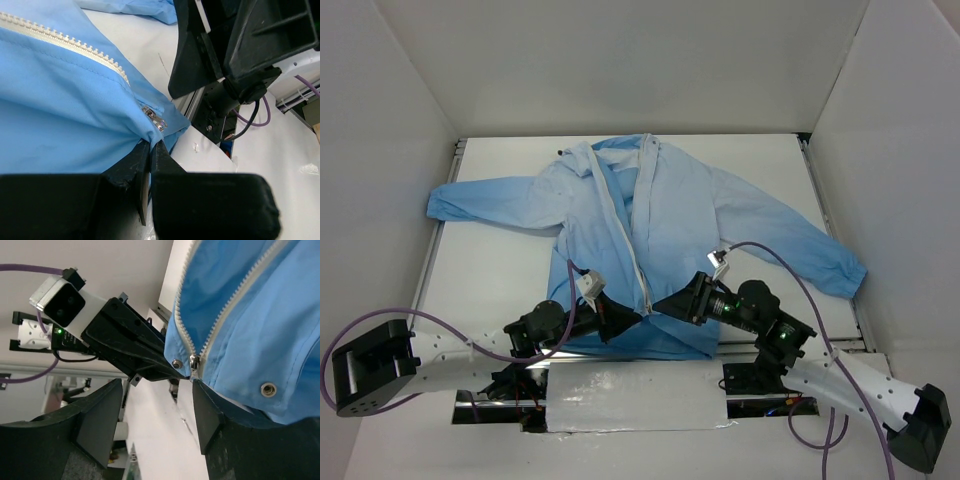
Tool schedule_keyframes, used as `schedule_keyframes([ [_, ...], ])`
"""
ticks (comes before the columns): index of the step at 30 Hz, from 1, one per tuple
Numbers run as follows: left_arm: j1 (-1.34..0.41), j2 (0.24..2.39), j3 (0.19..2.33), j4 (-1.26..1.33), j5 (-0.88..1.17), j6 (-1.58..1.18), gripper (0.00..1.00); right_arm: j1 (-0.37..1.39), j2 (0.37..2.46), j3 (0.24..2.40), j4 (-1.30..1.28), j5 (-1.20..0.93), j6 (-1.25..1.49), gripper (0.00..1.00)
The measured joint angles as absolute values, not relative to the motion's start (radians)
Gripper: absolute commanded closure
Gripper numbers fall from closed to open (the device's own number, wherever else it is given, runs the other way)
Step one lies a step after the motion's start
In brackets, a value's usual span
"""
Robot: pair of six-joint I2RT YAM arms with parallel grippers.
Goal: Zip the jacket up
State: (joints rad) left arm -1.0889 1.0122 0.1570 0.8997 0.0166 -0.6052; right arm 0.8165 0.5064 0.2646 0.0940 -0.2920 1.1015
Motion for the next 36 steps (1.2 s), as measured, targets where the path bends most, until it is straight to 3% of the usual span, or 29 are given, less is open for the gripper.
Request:
schedule_keyframes([
  [14, -1.089, 1.026, 0.157, 0.907, 0.016, -0.605, 1.00, 1.010, 0.576, 0.207, 0.153, -0.098, 1.315, 0.47],
  [29, -1.089, 1.026, 0.157, 0.914, 0.016, -0.605, 1.00, 1.023, 0.580, 0.202, 0.185, -0.034, 1.346, 0.60],
  [36, -1.089, 1.026, 0.157, 0.914, 0.016, -0.605, 1.00, 1.024, 0.574, 0.202, 0.178, -0.021, 1.345, 0.61],
])
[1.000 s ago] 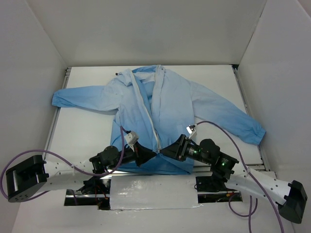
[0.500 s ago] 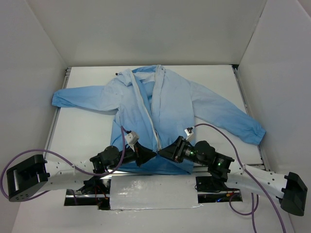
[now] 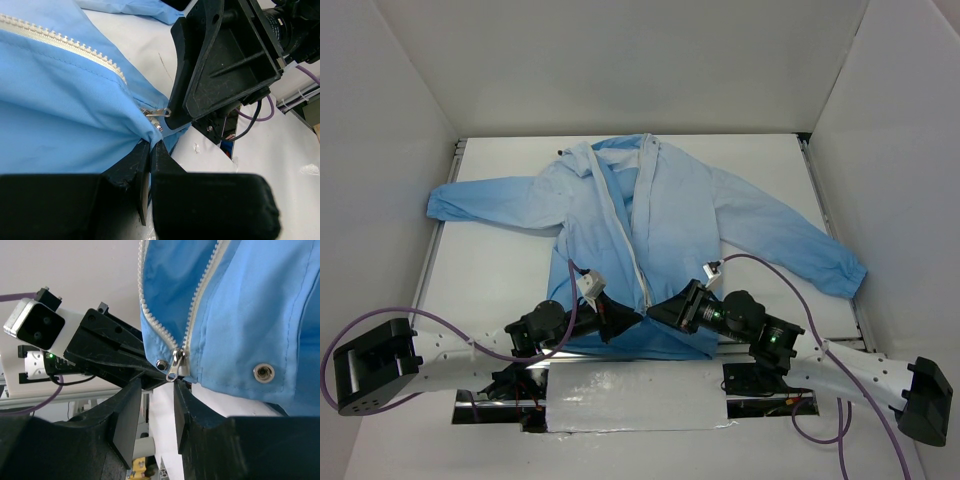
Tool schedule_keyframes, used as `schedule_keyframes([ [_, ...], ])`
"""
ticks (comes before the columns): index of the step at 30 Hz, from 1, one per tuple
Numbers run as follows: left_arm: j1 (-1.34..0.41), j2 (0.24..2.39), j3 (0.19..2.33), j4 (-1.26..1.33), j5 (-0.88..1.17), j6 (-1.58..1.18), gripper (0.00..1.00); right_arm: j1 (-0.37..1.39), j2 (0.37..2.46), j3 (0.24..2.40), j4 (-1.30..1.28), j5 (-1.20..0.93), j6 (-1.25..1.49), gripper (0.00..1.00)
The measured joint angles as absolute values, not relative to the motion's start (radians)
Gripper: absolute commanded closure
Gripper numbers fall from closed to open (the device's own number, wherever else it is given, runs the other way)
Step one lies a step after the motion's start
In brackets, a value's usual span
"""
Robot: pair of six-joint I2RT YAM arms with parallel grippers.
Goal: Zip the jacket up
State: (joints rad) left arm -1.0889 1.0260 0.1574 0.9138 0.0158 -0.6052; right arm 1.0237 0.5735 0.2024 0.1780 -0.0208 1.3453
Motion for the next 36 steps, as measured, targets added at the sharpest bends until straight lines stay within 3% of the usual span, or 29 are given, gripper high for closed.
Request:
schedule_keyframes([
  [13, -1.089, 1.025, 0.157, 0.914, 0.016, -0.605, 1.00, 1.024, 0.593, 0.202, 0.178, 0.030, 1.344, 0.65],
  [26, -1.089, 1.023, 0.157, 0.912, 0.016, -0.604, 1.00, 1.024, 0.612, 0.202, 0.179, 0.031, 1.333, 1.00],
  [36, -1.089, 1.023, 0.157, 0.903, 0.021, -0.601, 1.00, 1.024, 0.606, 0.225, 0.132, 0.033, 1.333, 1.00],
])
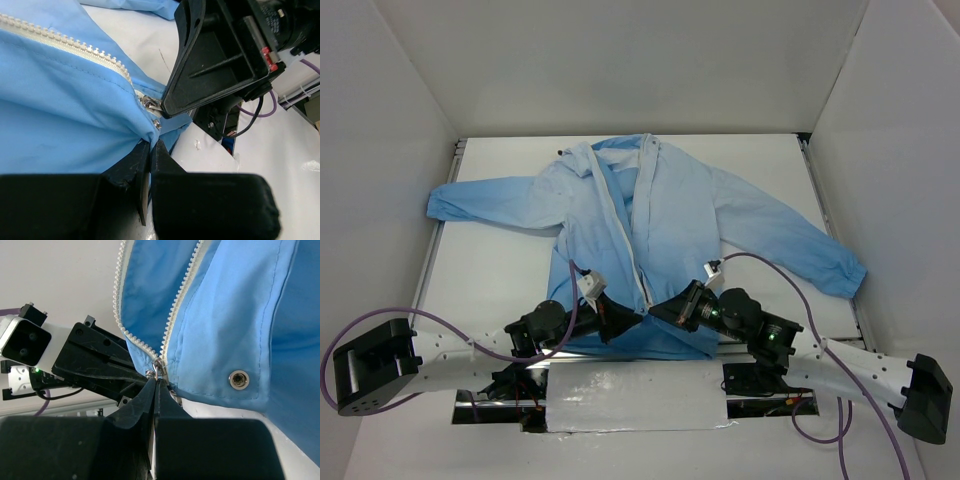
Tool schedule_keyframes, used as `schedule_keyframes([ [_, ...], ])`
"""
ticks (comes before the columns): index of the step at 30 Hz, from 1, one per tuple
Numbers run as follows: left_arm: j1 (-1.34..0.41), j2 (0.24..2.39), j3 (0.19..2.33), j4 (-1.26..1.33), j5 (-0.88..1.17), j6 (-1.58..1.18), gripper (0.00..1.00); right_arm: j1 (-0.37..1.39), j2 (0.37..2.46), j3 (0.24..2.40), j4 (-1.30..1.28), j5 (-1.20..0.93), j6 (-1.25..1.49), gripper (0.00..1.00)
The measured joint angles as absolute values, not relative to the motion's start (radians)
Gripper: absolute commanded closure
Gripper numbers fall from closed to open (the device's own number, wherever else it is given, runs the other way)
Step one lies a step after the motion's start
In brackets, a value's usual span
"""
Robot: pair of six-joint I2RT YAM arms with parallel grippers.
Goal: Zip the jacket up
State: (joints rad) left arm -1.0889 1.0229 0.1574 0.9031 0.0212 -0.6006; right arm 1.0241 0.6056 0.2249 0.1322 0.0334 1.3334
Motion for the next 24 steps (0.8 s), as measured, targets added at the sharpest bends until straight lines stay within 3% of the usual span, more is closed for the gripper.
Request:
schedule_keyframes([
  [9, -1.089, 1.024, 0.171, 0.877, 0.039, -0.578, 1.00, 1.020, 0.648, 0.325, -0.008, 0.061, 1.292, 1.00],
  [18, -1.086, 1.035, 0.171, 0.866, 0.039, -0.575, 1.00, 0.994, 0.815, 0.416, -0.011, 0.022, 1.191, 1.00],
  [24, -1.086, 1.001, 0.171, 0.814, 0.037, -0.574, 1.00, 0.982, 0.797, 0.426, -0.056, -0.027, 1.139, 1.00],
])
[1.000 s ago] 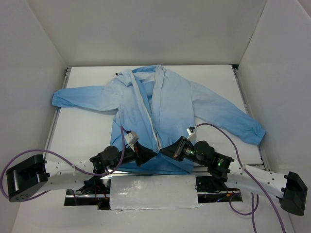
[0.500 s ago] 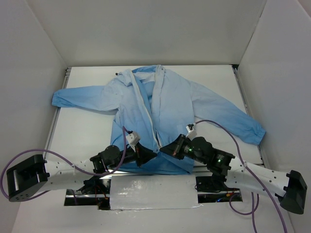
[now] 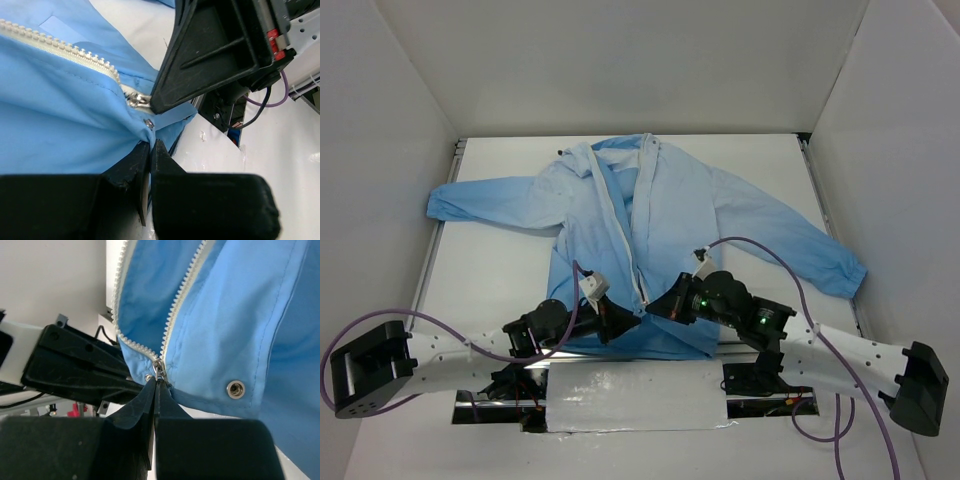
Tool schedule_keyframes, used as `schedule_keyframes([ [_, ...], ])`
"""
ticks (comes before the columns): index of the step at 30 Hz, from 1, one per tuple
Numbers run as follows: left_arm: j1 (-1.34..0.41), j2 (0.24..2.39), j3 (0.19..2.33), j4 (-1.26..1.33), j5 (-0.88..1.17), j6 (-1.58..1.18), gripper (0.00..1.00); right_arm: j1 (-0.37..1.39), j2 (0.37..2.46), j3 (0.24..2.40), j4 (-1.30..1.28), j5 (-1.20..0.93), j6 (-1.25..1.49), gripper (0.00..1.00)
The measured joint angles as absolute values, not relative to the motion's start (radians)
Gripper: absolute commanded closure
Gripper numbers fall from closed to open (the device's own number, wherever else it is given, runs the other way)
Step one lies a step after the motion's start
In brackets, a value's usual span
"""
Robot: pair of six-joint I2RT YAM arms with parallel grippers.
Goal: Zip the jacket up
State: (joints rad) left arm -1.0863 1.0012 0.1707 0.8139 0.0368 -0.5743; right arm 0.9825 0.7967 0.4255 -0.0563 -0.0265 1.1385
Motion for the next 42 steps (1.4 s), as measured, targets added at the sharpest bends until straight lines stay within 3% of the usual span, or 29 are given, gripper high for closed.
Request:
schedule_keyframes([
  [5, -1.086, 1.005, 0.171, 0.825, 0.039, -0.575, 1.00, 0.960, 0.753, 0.413, -0.045, -0.047, 1.139, 1.00],
  [12, -1.086, 1.032, 0.173, 0.817, 0.025, -0.570, 1.00, 0.865, 0.942, 0.465, 0.020, -0.166, 1.137, 1.00],
  [25, -1.086, 1.031, 0.188, 0.847, -0.007, -0.550, 1.00, 0.807, 0.884, 0.501, -0.016, -0.136, 1.171, 1.00],
  [34, -1.095, 1.068, 0.210, 0.861, -0.067, -0.548, 1.00, 0.728, 1.068, 0.665, -0.080, -0.110, 1.175, 1.00],
  [42, -1.103, 0.983, 0.210, 0.805, -0.119, -0.549, 1.00, 0.726, 1.079, 0.708, -0.094, -0.131, 1.176, 1.00],
])
